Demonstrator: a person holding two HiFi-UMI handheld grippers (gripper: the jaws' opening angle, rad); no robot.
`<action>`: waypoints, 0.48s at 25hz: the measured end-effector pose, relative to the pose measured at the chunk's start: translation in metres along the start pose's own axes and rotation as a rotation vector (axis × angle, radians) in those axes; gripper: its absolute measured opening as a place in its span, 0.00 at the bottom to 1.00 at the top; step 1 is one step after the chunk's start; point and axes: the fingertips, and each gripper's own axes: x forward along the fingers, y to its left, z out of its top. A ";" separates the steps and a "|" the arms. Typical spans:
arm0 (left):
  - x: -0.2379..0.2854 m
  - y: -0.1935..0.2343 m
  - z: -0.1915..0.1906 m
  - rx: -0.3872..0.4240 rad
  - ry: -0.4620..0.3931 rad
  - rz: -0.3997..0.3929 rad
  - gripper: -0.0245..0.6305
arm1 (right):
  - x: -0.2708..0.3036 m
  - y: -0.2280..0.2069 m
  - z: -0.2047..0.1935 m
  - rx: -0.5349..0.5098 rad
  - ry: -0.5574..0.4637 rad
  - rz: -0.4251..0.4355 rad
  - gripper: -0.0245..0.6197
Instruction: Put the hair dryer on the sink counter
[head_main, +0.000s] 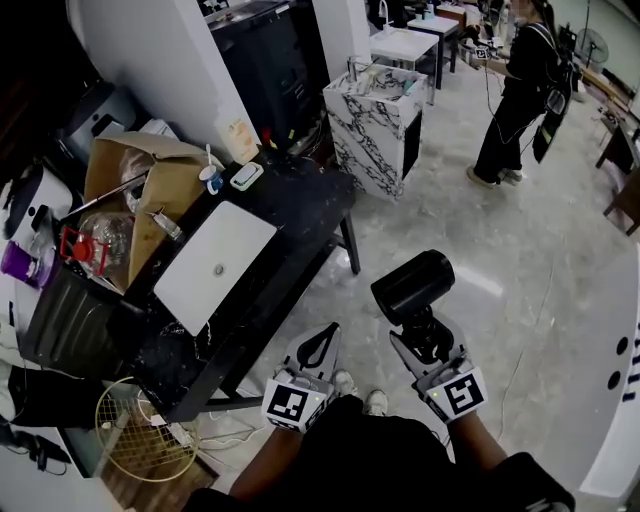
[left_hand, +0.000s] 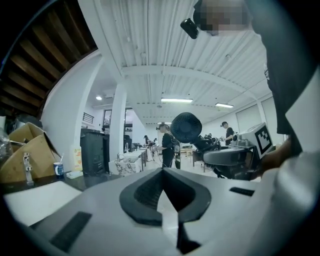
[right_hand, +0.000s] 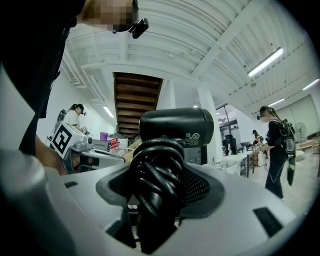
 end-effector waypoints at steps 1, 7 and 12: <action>0.004 0.005 -0.002 -0.005 0.001 0.004 0.03 | 0.006 -0.004 0.000 -0.001 0.002 0.005 0.44; 0.031 0.044 -0.010 -0.013 0.006 0.034 0.03 | 0.053 -0.021 -0.008 -0.003 0.012 0.042 0.45; 0.054 0.089 -0.011 -0.029 0.009 0.069 0.03 | 0.107 -0.035 -0.008 -0.004 0.027 0.081 0.45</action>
